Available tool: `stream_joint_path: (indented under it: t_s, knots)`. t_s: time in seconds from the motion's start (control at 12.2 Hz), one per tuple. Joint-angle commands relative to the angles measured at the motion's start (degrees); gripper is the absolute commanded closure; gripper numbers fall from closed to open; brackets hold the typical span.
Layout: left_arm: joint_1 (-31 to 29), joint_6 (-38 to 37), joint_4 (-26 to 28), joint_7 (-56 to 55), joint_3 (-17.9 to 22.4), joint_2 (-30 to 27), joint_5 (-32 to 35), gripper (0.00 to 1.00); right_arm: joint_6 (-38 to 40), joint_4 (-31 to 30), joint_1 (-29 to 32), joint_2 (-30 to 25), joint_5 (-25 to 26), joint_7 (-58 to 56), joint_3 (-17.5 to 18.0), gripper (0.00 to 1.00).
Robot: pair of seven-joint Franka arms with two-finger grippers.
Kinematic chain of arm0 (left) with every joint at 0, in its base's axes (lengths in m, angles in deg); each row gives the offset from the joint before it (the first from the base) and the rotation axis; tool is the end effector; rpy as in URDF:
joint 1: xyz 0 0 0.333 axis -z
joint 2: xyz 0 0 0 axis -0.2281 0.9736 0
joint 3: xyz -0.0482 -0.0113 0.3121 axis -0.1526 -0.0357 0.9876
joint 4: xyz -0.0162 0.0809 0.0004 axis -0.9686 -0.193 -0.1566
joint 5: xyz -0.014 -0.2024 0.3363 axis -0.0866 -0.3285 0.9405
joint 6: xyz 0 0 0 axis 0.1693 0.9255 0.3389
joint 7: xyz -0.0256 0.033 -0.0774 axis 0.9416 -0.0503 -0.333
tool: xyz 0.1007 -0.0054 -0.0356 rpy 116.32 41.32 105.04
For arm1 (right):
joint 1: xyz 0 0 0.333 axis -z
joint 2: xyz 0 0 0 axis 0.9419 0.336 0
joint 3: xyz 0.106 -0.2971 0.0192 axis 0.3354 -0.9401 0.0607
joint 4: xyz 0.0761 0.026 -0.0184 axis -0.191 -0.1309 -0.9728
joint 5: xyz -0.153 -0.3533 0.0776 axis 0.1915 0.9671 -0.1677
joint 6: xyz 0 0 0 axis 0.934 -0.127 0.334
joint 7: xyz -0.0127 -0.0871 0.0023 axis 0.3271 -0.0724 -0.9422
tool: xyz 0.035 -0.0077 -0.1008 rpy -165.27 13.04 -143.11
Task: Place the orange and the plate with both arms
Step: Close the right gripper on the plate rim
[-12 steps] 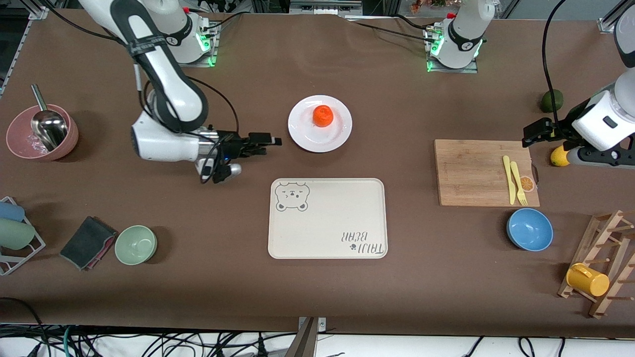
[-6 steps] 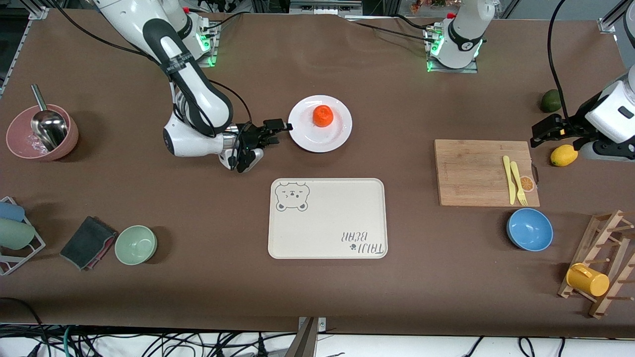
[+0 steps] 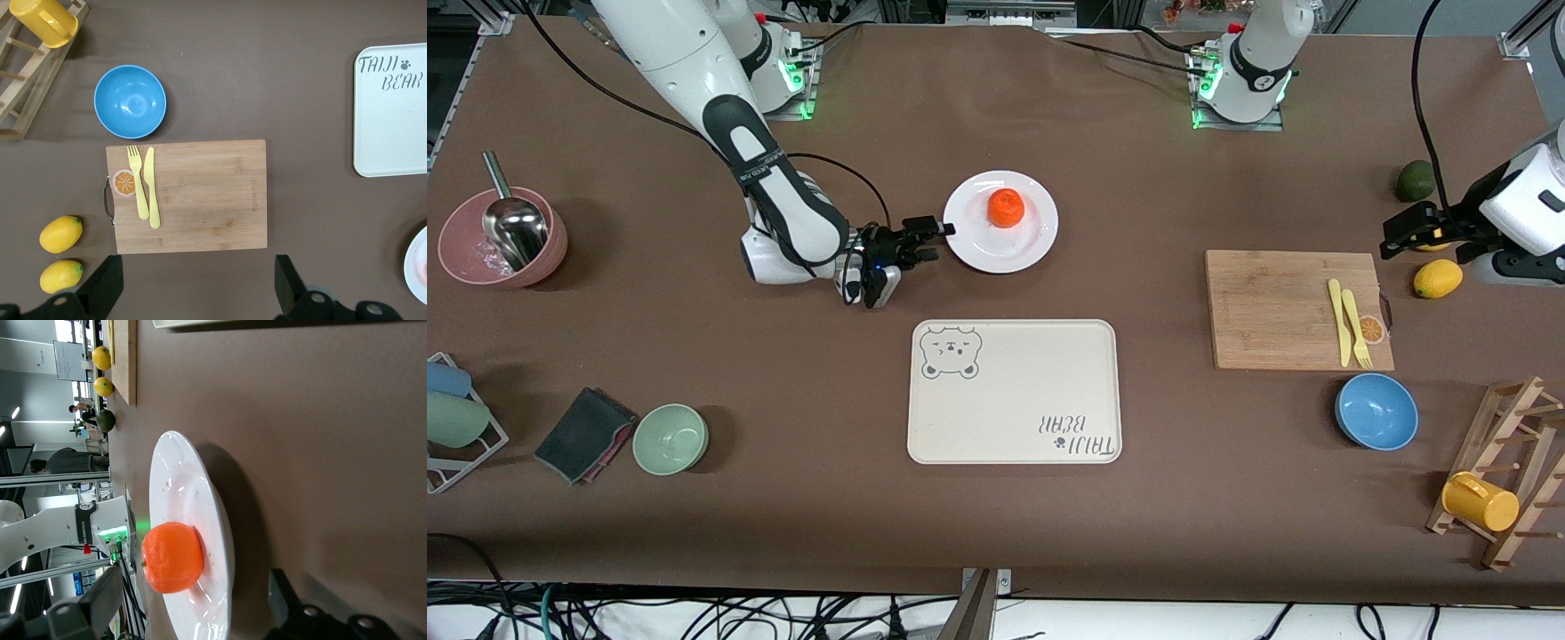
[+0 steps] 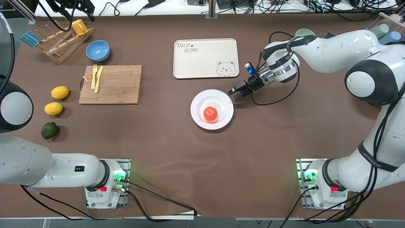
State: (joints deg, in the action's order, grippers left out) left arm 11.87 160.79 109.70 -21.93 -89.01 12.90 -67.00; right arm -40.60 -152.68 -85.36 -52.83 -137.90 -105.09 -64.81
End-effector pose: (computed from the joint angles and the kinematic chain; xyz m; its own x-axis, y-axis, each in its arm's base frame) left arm 0.5763 0.0039 0.5723 0.9979 -0.0371 -0.0535 -0.0367 -0.9993 0.0089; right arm 0.4492 0.2869 0.1253 0.9343 0.3553 -0.0285 0.1393 -0.4375 -0.8883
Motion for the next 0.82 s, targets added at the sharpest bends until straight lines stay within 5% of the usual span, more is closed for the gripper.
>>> stream_joint_path:
  t_s: [0.0, 0.33, 0.74]
  knots:
    - [0.08, -1.35, 0.06, -0.88, 0.12, -1.24, -1.28, 0.00, 0.91, 0.25, 0.14, 0.84, -1.20, -1.10, 0.32, 0.12]
    - [0.26, 1.37, 4.01, -0.89, 0.03, -3.97, -1.46, 0.00, 0.82, 0.42, -0.21, 1.72, -1.20, -0.75, 0.32, 0.47]
    - [0.79, 3.31, 7.96, -1.06, 0.03, -6.43, -0.84, 0.00, -1.10, 0.60, -2.23, 2.60, -1.20, -0.75, 0.23, 0.57]
